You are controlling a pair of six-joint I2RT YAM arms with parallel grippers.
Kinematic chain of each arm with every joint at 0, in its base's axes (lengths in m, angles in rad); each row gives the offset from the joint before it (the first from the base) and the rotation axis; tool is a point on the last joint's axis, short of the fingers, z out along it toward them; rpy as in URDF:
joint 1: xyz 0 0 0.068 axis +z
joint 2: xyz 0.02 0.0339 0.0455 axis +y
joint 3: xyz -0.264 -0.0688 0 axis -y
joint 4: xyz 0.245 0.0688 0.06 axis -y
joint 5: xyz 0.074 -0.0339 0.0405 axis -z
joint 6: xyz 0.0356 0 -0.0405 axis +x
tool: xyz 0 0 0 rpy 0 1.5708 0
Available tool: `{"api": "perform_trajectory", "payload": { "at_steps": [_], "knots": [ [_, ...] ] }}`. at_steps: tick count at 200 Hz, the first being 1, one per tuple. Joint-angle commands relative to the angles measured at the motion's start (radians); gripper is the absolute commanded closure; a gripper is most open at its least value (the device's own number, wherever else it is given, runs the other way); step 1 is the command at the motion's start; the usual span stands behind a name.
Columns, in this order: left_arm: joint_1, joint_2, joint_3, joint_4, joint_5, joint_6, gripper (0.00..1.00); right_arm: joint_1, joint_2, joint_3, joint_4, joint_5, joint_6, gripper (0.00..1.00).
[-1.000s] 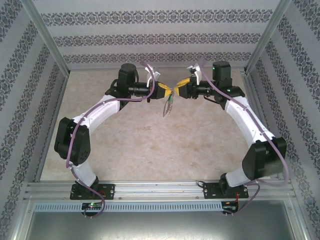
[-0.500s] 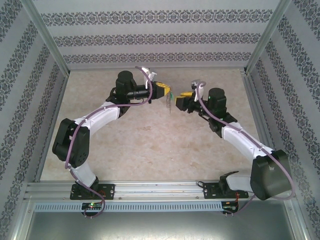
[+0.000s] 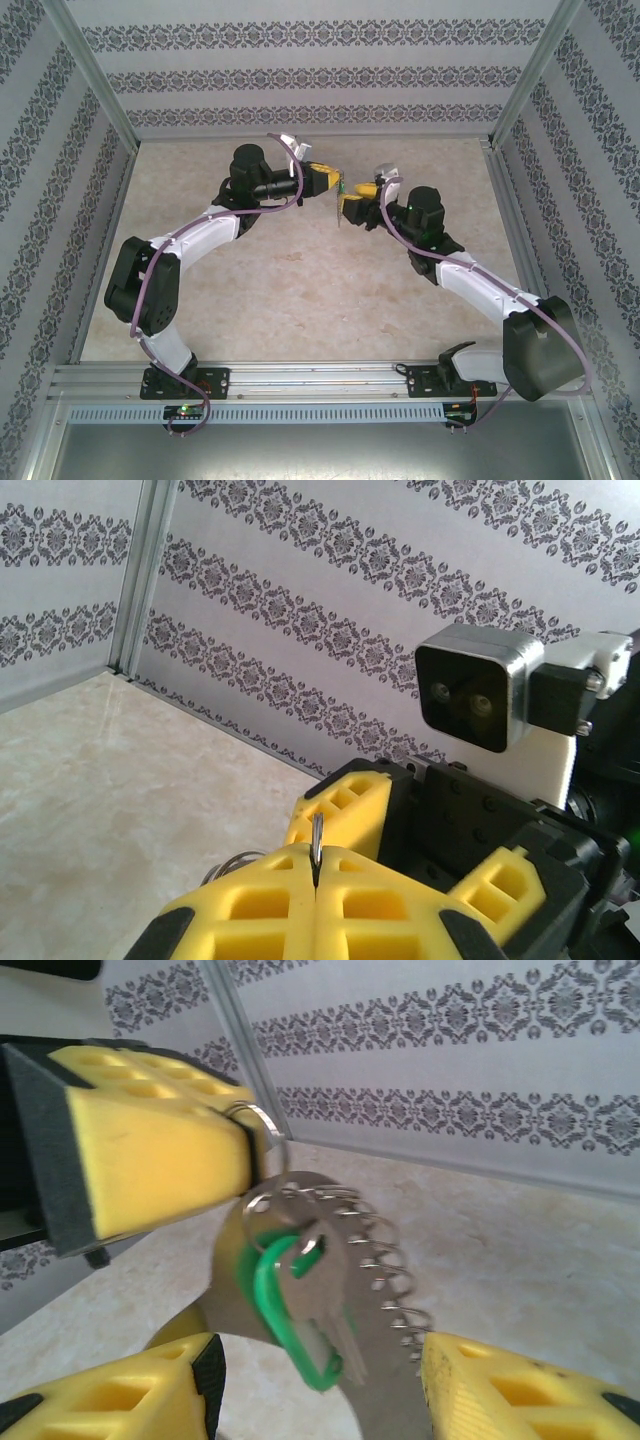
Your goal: Put the keys on the keyring
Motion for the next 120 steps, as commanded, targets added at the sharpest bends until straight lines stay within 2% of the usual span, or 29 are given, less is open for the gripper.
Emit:
{"api": "perform_trajectory", "payload": {
  "at_steps": [1,74,120],
  "knots": [
    [-0.008,-0.044,0.003,0.074,0.010,-0.018,1.00,0.014,0.017,0.021,0.044,0.008,-0.024,0.44],
    [-0.009,-0.044,0.010,0.073,0.016,-0.023,1.00,0.025,0.052,0.044,0.056,0.025,-0.032,0.41],
    [-0.008,-0.039,0.017,0.078,0.027,-0.033,1.00,0.032,0.055,0.035,0.080,0.091,-0.031,0.42]
  ]
}}
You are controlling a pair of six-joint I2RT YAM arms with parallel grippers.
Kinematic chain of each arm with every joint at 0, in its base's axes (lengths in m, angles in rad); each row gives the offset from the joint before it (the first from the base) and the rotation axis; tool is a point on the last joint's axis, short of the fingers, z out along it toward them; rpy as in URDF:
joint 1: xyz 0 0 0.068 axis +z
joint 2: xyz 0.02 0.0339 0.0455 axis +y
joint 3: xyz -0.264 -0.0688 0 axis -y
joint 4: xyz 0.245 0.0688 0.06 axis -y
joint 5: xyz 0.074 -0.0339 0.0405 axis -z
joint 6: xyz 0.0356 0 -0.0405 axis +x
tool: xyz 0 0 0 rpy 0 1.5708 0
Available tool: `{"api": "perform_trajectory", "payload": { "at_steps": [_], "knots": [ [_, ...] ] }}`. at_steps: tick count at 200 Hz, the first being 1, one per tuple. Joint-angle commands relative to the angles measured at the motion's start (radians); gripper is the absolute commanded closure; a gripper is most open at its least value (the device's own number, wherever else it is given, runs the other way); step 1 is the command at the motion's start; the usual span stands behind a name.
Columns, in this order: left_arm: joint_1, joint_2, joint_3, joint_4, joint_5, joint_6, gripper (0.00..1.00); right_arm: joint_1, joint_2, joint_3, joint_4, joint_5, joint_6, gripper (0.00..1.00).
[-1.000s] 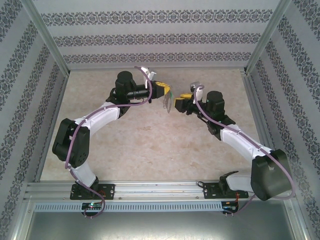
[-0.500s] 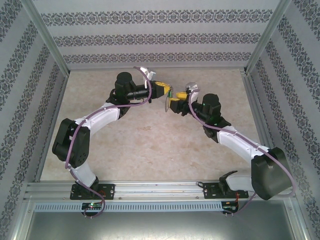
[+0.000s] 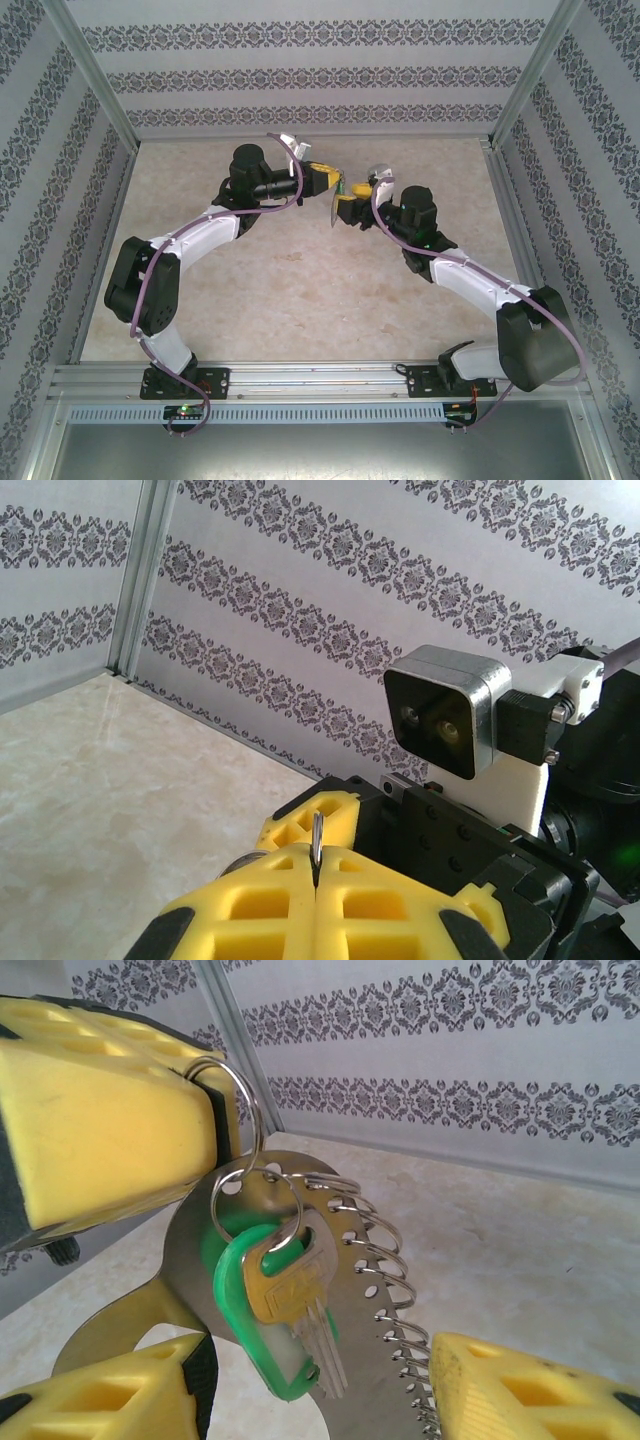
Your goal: Put the keys on the keyring
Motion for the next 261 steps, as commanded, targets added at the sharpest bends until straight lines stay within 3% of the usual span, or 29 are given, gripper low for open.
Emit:
{"api": "perform_trajectory", "payload": {
  "at_steps": [1,42,137,157,178,210,261],
  "knots": [
    [-0.008,-0.039,0.017,0.071,0.026,-0.022,1.00,0.011,0.004,0.022,0.060,0.051,-0.021,0.42],
    [-0.009,-0.043,0.017,0.069,0.027,-0.023,1.00,0.006,0.001,0.033,0.048,0.087,-0.037,0.51],
    [-0.009,-0.045,0.020,0.069,0.034,-0.027,1.00,0.008,0.052,0.079,0.048,0.041,-0.032,0.56],
    [-0.009,-0.045,0.021,0.072,0.034,-0.028,1.00,0.009,0.061,0.085,0.047,0.023,-0.035,0.64],
    [-0.010,-0.045,0.020,0.077,0.034,-0.030,1.00,0.010,0.056,0.083,0.037,0.004,-0.044,0.82],
    [-0.009,-0.044,0.028,0.080,0.040,-0.031,1.00,0.012,0.025,0.073,0.007,-0.015,-0.064,1.00],
    [-0.009,-0.043,0.045,0.064,0.060,-0.024,1.00,0.015,-0.006,0.092,-0.077,-0.032,-0.103,1.00]
  ]
}}
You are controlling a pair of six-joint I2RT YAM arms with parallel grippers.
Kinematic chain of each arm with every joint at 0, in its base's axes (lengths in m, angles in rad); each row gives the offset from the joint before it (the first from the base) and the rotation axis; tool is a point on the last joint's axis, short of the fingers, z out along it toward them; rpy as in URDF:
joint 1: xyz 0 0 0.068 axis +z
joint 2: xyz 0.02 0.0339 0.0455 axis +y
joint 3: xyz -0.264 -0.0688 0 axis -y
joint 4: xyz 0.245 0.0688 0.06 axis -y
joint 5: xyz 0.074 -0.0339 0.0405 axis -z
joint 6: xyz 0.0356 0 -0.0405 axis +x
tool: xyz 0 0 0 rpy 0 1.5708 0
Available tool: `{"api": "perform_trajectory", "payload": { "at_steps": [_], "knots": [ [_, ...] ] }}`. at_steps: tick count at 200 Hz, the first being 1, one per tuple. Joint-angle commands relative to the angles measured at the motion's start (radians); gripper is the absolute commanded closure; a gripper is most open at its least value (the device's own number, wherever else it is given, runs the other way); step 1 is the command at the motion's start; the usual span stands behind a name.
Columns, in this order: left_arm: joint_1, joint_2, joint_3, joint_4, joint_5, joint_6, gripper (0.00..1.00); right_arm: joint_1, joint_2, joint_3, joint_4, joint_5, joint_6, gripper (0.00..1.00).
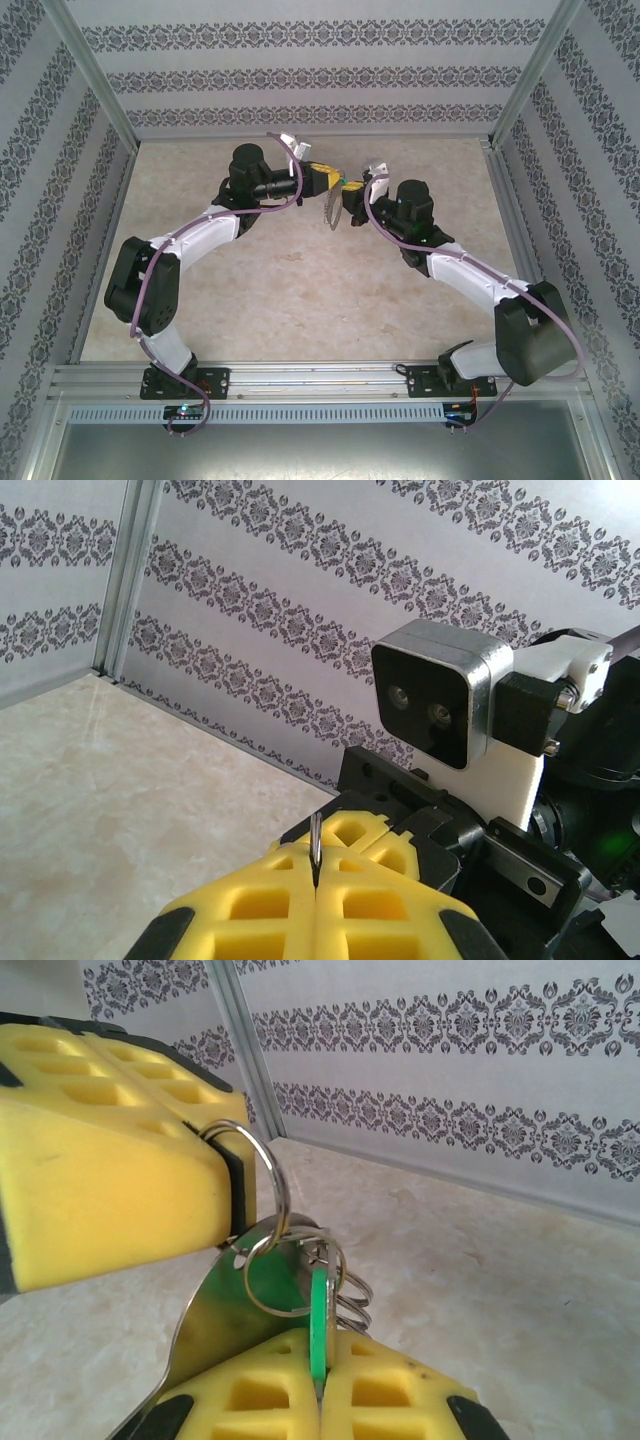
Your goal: Put the keys on the keyring
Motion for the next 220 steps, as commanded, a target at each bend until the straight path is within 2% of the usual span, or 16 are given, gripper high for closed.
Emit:
{"api": "perform_trajectory", "payload": {
  "at_steps": [1,43,96,220],
  "knots": [
    [-0.009,-0.043,0.041,0.053,0.034,-0.007,1.00,0.003,-0.034,0.033,-0.050,-0.024,-0.039,1.00],
    [-0.010,-0.060,0.042,-0.042,0.032,0.067,1.00,0.003,-0.035,0.104,-0.220,-0.001,-0.098,1.00],
    [-0.017,-0.089,0.050,-0.207,-0.001,0.203,1.00,0.002,-0.031,0.162,-0.327,0.028,-0.129,1.00],
    [-0.024,-0.108,0.066,-0.312,-0.023,0.287,1.00,0.011,-0.042,0.268,-0.530,0.110,-0.260,1.00]
  ]
}}
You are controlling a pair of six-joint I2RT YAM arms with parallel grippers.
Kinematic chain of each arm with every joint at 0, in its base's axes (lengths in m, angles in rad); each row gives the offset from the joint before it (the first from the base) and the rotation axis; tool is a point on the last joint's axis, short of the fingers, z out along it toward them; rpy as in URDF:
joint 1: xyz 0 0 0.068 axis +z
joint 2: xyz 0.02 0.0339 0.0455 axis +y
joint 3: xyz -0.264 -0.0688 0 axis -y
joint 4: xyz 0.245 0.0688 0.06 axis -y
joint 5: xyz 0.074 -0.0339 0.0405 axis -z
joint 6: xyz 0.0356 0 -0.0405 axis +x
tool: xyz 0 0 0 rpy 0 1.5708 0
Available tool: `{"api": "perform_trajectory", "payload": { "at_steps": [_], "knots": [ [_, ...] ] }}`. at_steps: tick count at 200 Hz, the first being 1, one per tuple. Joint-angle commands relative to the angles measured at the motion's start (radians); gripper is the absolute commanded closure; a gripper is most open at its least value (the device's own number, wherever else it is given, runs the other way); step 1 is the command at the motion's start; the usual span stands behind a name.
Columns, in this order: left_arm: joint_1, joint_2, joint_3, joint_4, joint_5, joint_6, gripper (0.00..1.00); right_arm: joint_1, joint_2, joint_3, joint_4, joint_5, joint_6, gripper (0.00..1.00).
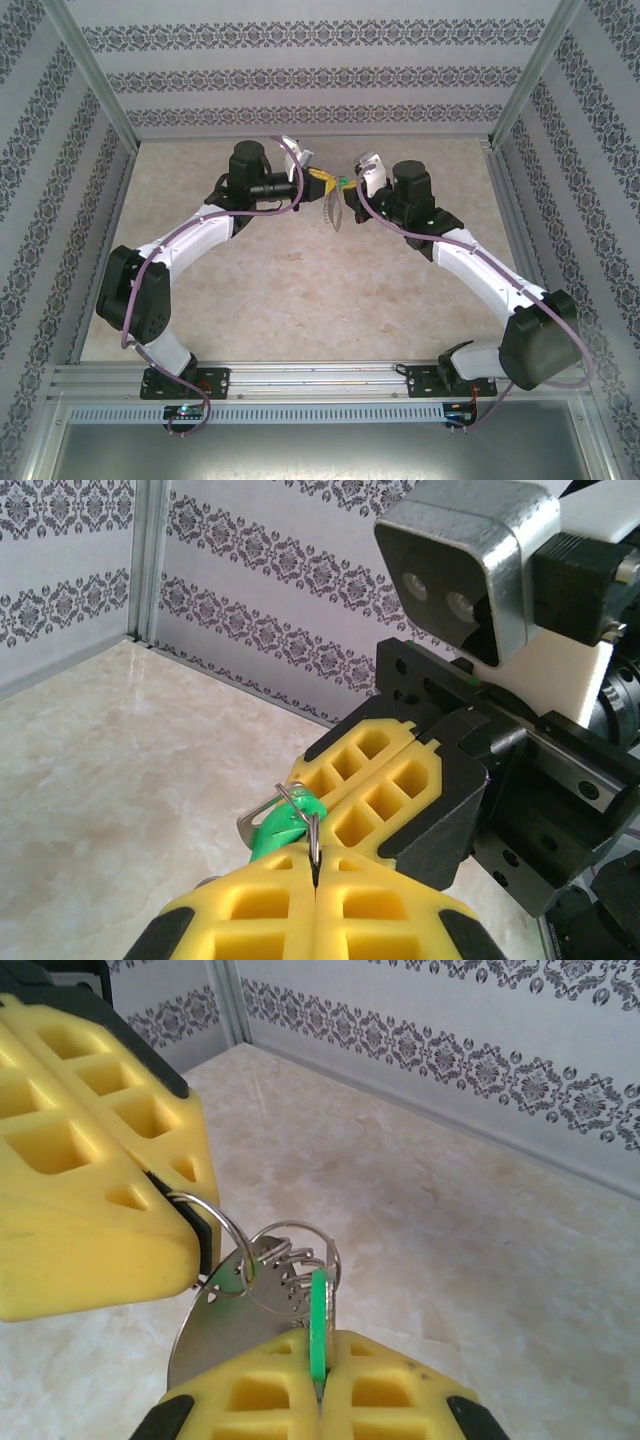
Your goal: Put the keys on the keyring
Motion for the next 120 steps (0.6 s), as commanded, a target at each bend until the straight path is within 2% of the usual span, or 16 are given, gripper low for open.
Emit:
{"api": "perform_trajectory", "payload": {
  "at_steps": [1,88,120],
  "knots": [
    [-0.020,-0.045,0.041,-0.020,0.014,0.037,1.00,0.009,-0.021,0.046,-0.038,0.052,-0.048,1.00],
    [-0.033,-0.029,0.055,-0.035,0.010,0.047,1.00,0.061,0.006,0.111,-0.089,0.075,-0.100,1.00],
    [-0.033,-0.034,0.053,-0.035,0.002,0.050,1.00,0.059,-0.005,0.102,-0.109,0.122,-0.120,1.00]
  ]
}}
